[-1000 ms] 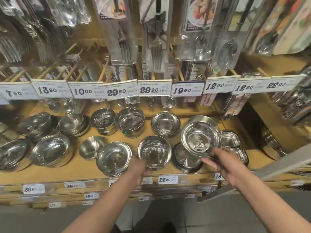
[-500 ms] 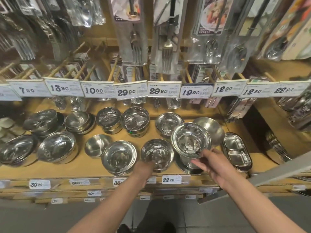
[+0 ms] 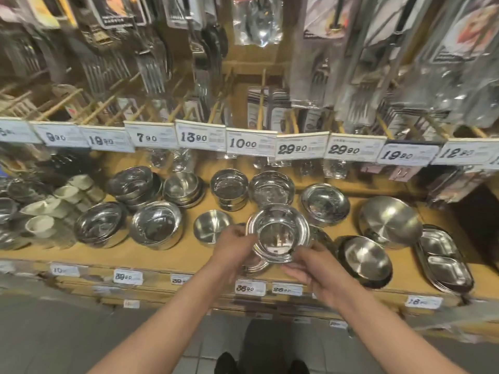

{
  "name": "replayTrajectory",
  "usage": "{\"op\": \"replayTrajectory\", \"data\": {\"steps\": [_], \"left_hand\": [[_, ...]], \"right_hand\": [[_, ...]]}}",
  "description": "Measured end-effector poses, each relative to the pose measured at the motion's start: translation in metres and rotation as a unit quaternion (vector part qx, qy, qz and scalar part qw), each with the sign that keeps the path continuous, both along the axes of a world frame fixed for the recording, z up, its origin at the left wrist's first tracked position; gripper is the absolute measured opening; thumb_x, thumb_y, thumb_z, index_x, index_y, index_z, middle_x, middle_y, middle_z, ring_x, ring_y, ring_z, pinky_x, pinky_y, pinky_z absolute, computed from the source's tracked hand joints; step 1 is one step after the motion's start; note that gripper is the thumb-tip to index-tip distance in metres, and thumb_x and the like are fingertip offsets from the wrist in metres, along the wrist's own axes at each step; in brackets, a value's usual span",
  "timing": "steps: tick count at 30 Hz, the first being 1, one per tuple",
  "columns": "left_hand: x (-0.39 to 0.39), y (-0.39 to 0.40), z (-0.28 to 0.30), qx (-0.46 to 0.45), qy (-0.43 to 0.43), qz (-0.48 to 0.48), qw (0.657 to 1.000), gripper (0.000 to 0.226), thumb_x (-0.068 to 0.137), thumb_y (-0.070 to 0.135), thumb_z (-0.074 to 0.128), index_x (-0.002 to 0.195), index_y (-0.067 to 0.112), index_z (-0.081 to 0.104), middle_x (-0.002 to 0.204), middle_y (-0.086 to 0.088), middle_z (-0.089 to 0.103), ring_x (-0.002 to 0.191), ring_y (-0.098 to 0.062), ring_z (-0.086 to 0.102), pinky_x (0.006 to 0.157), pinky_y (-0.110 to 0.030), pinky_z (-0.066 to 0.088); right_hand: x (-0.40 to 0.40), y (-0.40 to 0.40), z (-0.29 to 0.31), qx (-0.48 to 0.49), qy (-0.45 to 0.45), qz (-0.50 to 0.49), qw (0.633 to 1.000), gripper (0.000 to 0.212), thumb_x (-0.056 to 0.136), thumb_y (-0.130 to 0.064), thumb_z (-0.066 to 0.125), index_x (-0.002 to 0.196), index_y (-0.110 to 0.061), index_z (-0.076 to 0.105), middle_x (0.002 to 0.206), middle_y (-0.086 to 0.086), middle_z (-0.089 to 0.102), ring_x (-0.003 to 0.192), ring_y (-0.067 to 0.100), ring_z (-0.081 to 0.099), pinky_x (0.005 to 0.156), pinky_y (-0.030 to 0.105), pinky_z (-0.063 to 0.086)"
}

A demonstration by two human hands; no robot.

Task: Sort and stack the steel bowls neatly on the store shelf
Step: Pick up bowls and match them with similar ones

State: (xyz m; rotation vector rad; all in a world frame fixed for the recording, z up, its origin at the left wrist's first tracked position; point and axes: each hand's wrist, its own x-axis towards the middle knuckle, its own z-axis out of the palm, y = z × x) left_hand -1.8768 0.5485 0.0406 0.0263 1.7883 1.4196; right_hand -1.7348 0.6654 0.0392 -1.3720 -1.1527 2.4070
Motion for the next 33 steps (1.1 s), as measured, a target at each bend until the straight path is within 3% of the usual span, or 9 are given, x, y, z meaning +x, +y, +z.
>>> {"op": "replayTrajectory", "data": {"steps": [2,6,10,14,19,22,25,29,33], "left_hand": [[-0.02,-0.014,-0.007,-0.018,0.006,0.0,1.0,0.014,0.092,-0.001,0.062,0.106,-0.002,0.06,0.092,-0.018,0.072,0.076,-0.029,0.077,0.06,-0.035,0.063],[-0.055,-0.028,-0.015,-0.042,0.058,-0.02,0.997,0.01,0.091,0.002,0.067,0.101,0.002,0.067,0.103,-0.023,0.073,0.077,-0.025,0.073,0.057,-0.027,0.061],[-0.074,-0.028,-0.025,-0.066,0.088,-0.043,0.993,0.01,0.092,0.003,0.066,0.086,0.009,0.071,0.086,-0.011,0.071,0.066,-0.018,0.07,0.065,-0.035,0.065],[-0.083,-0.029,-0.04,-0.091,0.109,-0.07,0.987,0.018,0.095,0.003,0.062,0.08,0.008,0.072,0.078,-0.008,0.071,0.054,-0.012,0.068,0.054,-0.027,0.061],[-0.089,-0.03,-0.053,-0.12,0.173,-0.09,0.973,0.02,0.092,0.013,0.07,0.111,0.011,0.075,0.103,-0.01,0.076,0.088,-0.03,0.074,0.083,-0.046,0.062],[-0.087,-0.027,-0.051,-0.129,0.232,-0.121,0.956,0.043,0.089,0.016,0.072,0.131,0.01,0.065,0.117,-0.01,0.072,0.099,-0.029,0.071,0.09,-0.043,0.059],[-0.084,-0.025,-0.052,-0.127,0.26,-0.175,0.941,0.047,0.082,0.009,0.075,0.127,0.019,0.068,0.118,0.0,0.074,0.09,-0.008,0.069,0.076,-0.018,0.053],[-0.081,-0.024,-0.056,-0.139,0.26,-0.237,0.926,0.057,0.081,-0.001,0.068,0.135,0.019,0.064,0.123,0.001,0.073,0.115,-0.019,0.066,0.102,-0.031,0.05],[-0.08,-0.023,-0.06,-0.136,0.284,-0.24,0.918,0.053,0.084,-0.002,0.065,0.133,0.019,0.066,0.119,-0.001,0.075,0.112,-0.022,0.068,0.102,-0.038,0.053]], "right_hand": [[-0.01,-0.007,-0.003,0.017,-0.018,0.049,0.998,0.036,0.095,-0.001,0.064,0.129,0.002,0.053,0.087,0.014,0.078,0.069,0.019,0.077,0.055,0.025,0.06],[-0.029,-0.008,-0.006,0.087,-0.08,0.059,0.991,0.043,0.094,-0.01,0.07,0.132,-0.001,0.053,0.106,0.02,0.07,0.062,0.014,0.072,0.049,0.021,0.056],[-0.046,-0.017,-0.009,0.169,-0.099,0.065,0.979,0.038,0.093,0.002,0.066,0.129,-0.005,0.056,0.089,0.015,0.071,0.049,0.003,0.067,0.042,0.015,0.049],[-0.058,-0.026,-0.017,0.225,-0.131,0.053,0.964,0.028,0.088,0.002,0.071,0.115,-0.005,0.064,0.082,0.008,0.065,0.03,-0.007,0.05,0.032,0.01,0.036],[-0.058,-0.035,-0.031,0.262,-0.172,0.054,0.948,0.021,0.085,0.002,0.074,0.093,-0.014,0.063,0.086,0.006,0.071,0.054,0.004,0.066,0.041,0.01,0.046],[-0.055,-0.036,-0.04,0.266,-0.207,0.046,0.94,0.013,0.088,0.002,0.07,0.089,-0.009,0.062,0.081,0.008,0.072,0.041,0.0,0.063,0.04,0.012,0.045],[-0.051,-0.037,-0.048,0.275,-0.229,0.045,0.933,0.011,0.087,0.002,0.07,0.088,-0.006,0.063,0.078,0.01,0.071,0.04,0.001,0.062,0.04,0.013,0.045],[-0.046,-0.041,-0.054,0.306,-0.248,0.054,0.918,0.009,0.084,-0.002,0.071,0.086,-0.007,0.065,0.072,0.011,0.074,0.058,0.016,0.067,0.063,0.034,0.06],[-0.044,-0.04,-0.059,0.318,-0.247,0.058,0.914,0.007,0.084,-0.01,0.073,0.086,-0.009,0.067,0.067,0.006,0.073,0.059,0.015,0.065,0.073,0.039,0.057]]}}
